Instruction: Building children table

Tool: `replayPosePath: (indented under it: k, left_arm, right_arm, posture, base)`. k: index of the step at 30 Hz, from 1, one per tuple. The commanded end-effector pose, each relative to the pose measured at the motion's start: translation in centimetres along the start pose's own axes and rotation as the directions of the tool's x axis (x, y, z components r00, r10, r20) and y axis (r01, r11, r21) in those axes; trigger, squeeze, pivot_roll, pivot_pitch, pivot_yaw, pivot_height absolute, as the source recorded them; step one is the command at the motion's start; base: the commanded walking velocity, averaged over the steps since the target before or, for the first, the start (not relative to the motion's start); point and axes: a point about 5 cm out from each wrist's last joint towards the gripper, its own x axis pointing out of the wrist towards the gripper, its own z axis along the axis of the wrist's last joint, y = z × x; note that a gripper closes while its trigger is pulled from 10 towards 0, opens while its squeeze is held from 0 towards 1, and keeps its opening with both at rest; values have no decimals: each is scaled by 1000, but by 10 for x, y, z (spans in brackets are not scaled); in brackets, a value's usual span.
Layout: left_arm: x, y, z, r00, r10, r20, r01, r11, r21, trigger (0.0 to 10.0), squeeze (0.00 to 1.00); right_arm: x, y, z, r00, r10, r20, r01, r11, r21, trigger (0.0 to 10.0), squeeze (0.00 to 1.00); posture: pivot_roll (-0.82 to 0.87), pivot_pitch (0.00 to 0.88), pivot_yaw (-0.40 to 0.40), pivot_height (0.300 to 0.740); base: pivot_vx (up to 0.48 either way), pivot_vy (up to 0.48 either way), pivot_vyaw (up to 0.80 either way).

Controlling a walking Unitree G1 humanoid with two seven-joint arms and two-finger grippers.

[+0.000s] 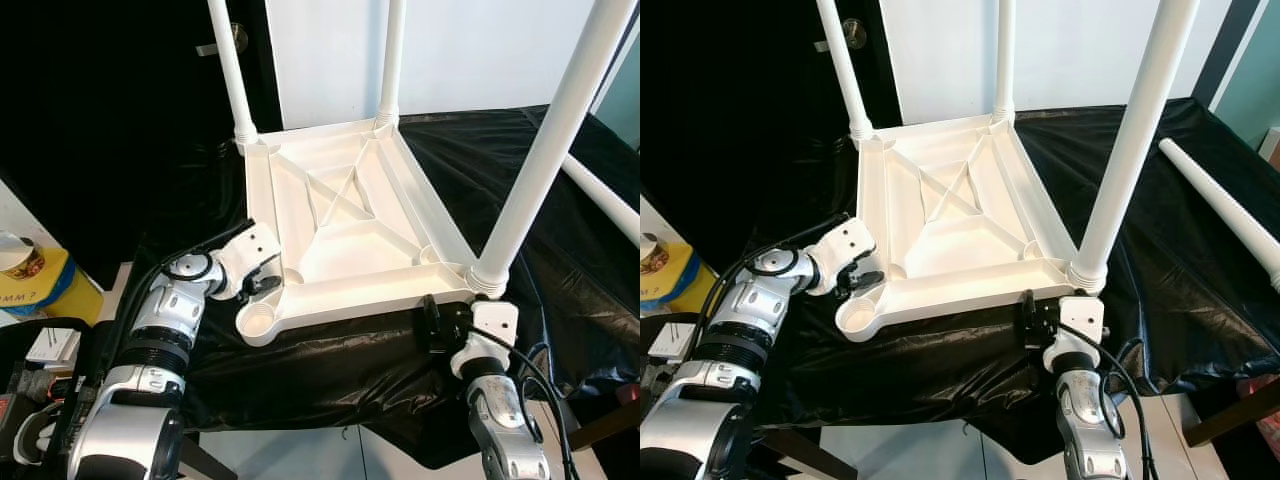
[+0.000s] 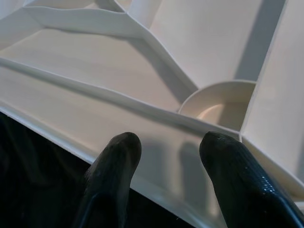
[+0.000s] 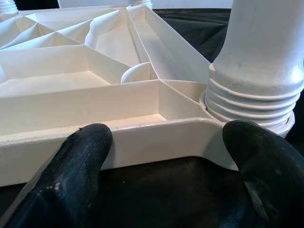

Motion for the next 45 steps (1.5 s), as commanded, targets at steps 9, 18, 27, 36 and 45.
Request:
replayPosePath:
  k: [9, 18, 27, 36, 45]
  left_arm:
    - [3, 9, -12, 889, 457, -27, -453, 887, 84, 10000, 0]
    - [15, -31, -5, 985, 168, 27, -170, 978, 118, 10000, 0]
    - [17, -58, -10, 999, -11, 32, 6, 991, 134, 10000, 0]
    - [13, -71, -8, 990, -119, 72, 108, 985, 136, 10000, 0]
    - [5, -111, -1, 923, -365, 121, 348, 927, 142, 10000, 0]
  right_arm:
    - [5, 3, -5, 999, 15, -35, -14, 999, 35, 10000, 0]
    - [11, 3, -8, 998, 30, -55, -27, 999, 47, 10000, 0]
    - [19, 0, -8, 998, 30, -58, -28, 999, 46, 10000, 0]
    - [15, 1, -12, 997, 38, -70, -35, 998, 43, 10000, 0]
    - [29, -7, -11, 997, 36, -67, -34, 999, 33, 10000, 0]
  posture:
    - [-188, 25, 52, 740]
    - [-178, 33, 52, 740]
    - [-162, 36, 53, 740]
    - [-163, 46, 57, 740]
    - [-170, 50, 77, 740]
  base:
    - [0, 0, 0]
    - [0, 0, 0]
    - [0, 0, 0]
    - [0, 0, 0]
    - [0, 0, 0]
